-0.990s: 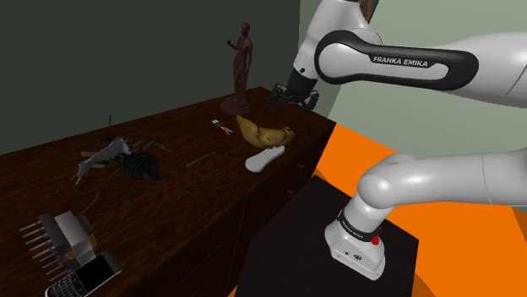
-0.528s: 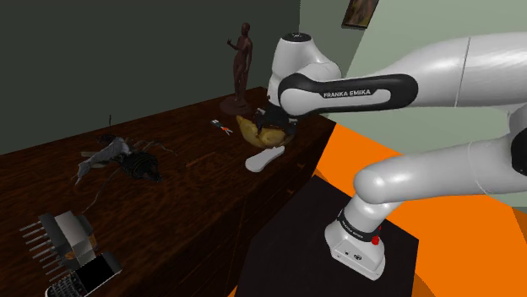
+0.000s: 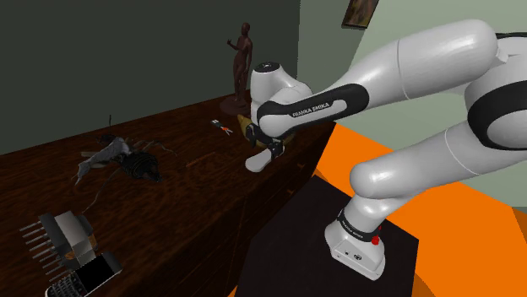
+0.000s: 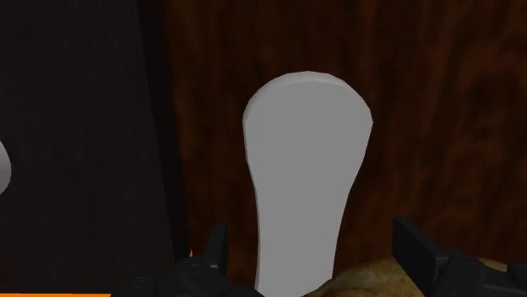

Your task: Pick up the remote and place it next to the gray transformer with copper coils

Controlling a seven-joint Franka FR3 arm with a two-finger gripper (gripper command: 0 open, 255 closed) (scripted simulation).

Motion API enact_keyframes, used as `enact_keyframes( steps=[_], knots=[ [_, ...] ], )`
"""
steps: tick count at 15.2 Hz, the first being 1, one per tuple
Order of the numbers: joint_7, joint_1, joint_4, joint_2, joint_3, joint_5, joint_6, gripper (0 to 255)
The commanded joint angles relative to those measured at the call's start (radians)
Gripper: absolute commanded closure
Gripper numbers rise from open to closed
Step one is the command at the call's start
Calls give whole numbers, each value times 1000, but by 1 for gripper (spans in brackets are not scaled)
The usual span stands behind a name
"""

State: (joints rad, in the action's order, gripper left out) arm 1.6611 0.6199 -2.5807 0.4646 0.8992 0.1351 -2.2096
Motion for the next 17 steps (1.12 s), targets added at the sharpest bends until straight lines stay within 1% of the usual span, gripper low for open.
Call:
enact_keyframes(
  steps=[1, 5, 12, 13, 17],
  knots=[
    [17, 15, -16, -19, 17, -8, -33, 0],
    [35, 44, -41, -57, 46, -29, -92, 0],
    [35, 44, -41, -56, 46, -29, -92, 0],
    [35, 45, -41, -57, 46, -30, -92, 255],
    [35, 45, -40, -57, 46, -30, -92, 255]
  ],
)
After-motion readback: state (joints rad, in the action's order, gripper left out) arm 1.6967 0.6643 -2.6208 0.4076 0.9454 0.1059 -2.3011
